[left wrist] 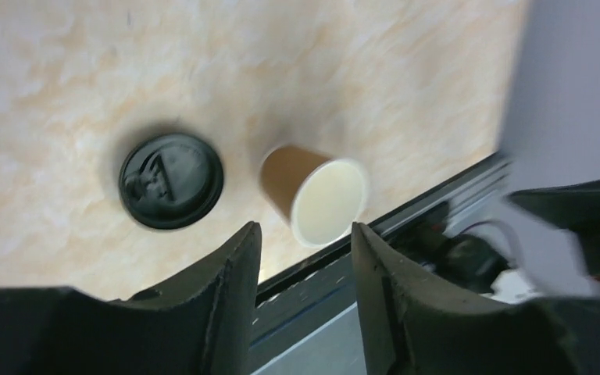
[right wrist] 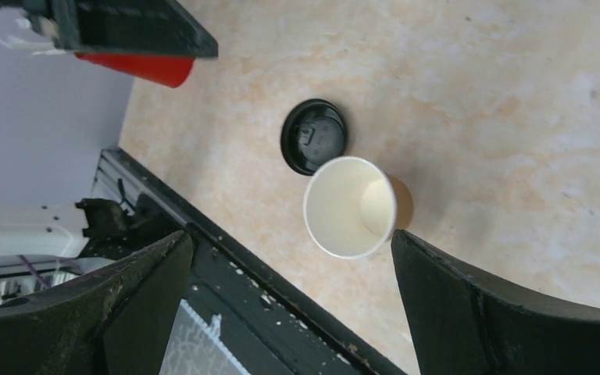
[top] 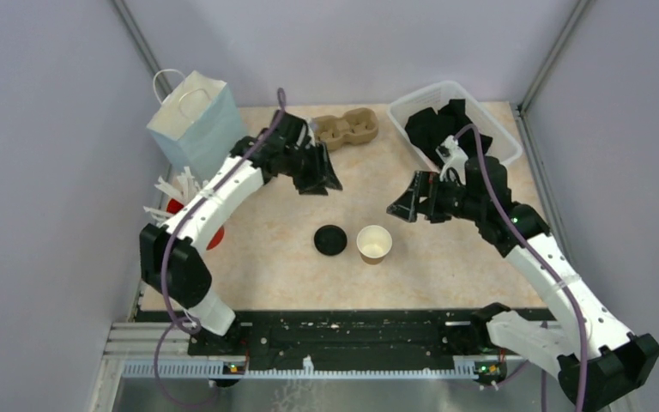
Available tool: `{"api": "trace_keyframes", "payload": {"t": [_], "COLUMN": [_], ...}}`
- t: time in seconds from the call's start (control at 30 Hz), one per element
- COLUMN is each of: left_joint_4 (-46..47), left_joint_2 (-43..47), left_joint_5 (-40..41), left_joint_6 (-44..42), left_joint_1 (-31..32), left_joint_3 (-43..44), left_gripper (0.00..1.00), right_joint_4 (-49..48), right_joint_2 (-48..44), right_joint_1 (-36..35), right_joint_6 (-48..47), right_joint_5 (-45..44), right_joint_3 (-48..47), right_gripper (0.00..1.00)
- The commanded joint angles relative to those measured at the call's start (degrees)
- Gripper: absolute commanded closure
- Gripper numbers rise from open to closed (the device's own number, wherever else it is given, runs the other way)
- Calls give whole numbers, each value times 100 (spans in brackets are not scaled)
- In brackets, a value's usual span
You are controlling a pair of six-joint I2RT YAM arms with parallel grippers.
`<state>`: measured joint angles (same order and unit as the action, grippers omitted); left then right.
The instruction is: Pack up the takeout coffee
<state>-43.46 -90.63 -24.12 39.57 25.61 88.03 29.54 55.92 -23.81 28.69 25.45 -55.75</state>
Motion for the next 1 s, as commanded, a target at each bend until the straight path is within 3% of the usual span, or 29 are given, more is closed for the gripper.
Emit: {"api": "trace_keyframes", "payload": {"t": [0.0, 0.07, 0.4, 0.67, 0.97], "left_joint_4": [-905, -850, -802, -947, -988], "left_joint_2": [-530, -782, -2115, -2773, -2919], "left_joint_5": [1234, 1440, 1949, 2196, 2327], "left_joint_6": [-713, -560, -53, -252, -366], "left_joint_1": [849, 1104, 1468, 1474, 1474], "left_joint_3": [-293, -310, 91, 584, 566], "left_gripper": [43, 39, 43, 53, 62], "right_joint_4": [822, 937, 1236, 1356, 1449], "right_joint_2": [-362, -471, -882, -1129, -1224], "right_joint_1": [44, 44, 44, 47, 48], "right_joint_6": [-291, -251, -79, 2, -6], "right_joint_5": [-884, -926, -1141, -1224, -1248], "right_joint_3": [-65, -13, -5, 61, 92], "right_gripper": [1, 1, 1, 1, 1]}}
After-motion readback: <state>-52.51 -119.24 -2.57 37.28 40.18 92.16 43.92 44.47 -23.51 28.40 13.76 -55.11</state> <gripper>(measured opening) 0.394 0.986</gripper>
